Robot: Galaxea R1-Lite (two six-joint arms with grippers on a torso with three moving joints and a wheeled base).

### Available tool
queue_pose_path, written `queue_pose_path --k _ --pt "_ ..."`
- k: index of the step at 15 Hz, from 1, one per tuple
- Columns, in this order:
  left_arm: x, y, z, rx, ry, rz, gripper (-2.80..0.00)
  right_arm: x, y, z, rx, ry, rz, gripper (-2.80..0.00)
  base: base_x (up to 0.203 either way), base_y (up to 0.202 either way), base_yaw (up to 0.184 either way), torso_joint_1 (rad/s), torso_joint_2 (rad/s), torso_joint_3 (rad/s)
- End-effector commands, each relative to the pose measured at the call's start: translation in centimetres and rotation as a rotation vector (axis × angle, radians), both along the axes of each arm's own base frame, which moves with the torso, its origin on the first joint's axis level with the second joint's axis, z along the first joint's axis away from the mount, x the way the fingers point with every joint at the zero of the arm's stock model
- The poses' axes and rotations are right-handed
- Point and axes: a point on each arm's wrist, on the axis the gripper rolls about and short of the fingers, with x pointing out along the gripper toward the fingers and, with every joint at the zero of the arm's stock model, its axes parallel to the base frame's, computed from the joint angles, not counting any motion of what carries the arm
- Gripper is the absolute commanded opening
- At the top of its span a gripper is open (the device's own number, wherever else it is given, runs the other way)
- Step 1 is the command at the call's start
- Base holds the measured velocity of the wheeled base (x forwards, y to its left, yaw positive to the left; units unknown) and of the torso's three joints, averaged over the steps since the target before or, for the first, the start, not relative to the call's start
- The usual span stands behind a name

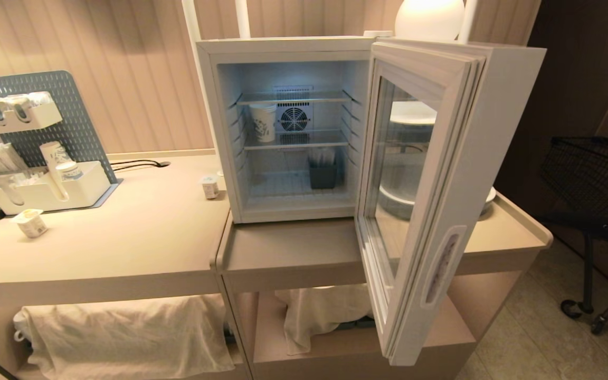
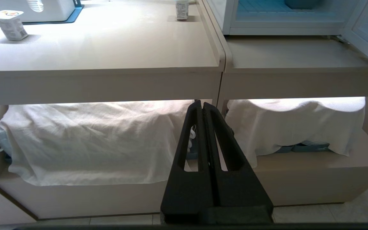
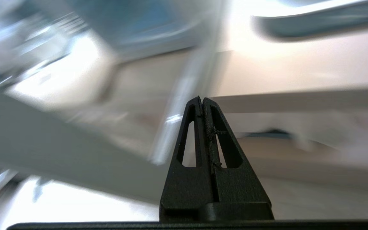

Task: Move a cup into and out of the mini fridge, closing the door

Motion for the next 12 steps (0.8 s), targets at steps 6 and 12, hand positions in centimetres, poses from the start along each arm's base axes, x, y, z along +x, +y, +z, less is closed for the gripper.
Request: queue_pose_path --k 6,12 --pt "0.0 0.0 -0.1 -0.002 0.004 0.001 -2.80 5.9 3.8 -3.2 0.120 -0.035 0.587 -2.80 0.000 0.000 0.000 0.000 0.00 0.000" --pt "0.0 0.0 -0.1 -0.008 0.004 0.003 -2.80 9.7 9.4 -3.7 0.045 -0.019 0.552 -2.80 0.000 0.000 0.000 0.000 0.00 0.000"
